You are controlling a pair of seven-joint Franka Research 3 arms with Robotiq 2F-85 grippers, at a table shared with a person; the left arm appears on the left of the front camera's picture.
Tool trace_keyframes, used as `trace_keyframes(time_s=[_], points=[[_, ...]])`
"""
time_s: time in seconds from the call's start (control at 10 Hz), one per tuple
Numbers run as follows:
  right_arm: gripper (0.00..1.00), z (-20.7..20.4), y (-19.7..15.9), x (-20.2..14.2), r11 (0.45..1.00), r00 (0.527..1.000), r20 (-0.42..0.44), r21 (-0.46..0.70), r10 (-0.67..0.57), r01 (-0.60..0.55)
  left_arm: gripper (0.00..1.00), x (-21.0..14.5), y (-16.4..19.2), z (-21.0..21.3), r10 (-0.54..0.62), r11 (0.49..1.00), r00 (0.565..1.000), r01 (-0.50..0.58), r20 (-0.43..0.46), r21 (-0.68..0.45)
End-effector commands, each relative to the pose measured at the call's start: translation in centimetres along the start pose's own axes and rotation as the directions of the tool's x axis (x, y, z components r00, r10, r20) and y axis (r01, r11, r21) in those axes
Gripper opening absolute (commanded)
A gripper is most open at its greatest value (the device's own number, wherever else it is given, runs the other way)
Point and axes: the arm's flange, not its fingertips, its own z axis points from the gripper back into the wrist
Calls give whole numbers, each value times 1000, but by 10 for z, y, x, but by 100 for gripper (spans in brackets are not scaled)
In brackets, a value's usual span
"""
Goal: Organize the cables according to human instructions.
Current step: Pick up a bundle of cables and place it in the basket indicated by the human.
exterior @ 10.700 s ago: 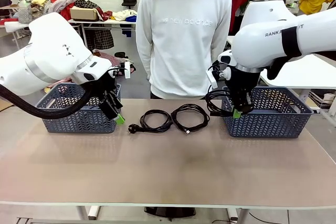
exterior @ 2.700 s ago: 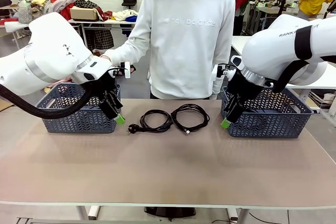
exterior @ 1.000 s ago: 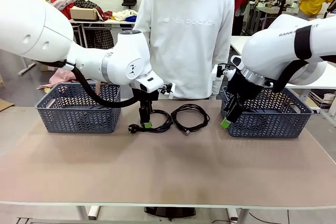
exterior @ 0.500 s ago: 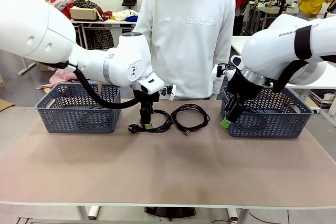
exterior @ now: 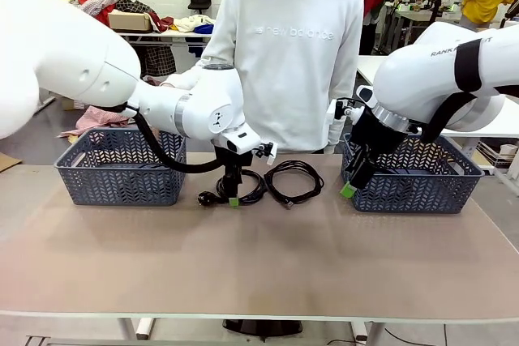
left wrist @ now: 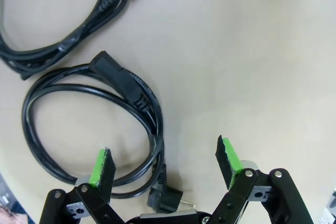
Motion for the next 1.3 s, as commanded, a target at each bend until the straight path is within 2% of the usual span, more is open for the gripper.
trace_keyframes(time_s=[0.0,1.2], points=[[100,0,0,2,1000,1000,2,-2,0,0,100,5,6,-2,19,1000,999,-20,-33,-16],[100,0,0,2,1000,1000,2,-2,0,0,100,0,18,-23,57,997,997,-59,-50,-46]])
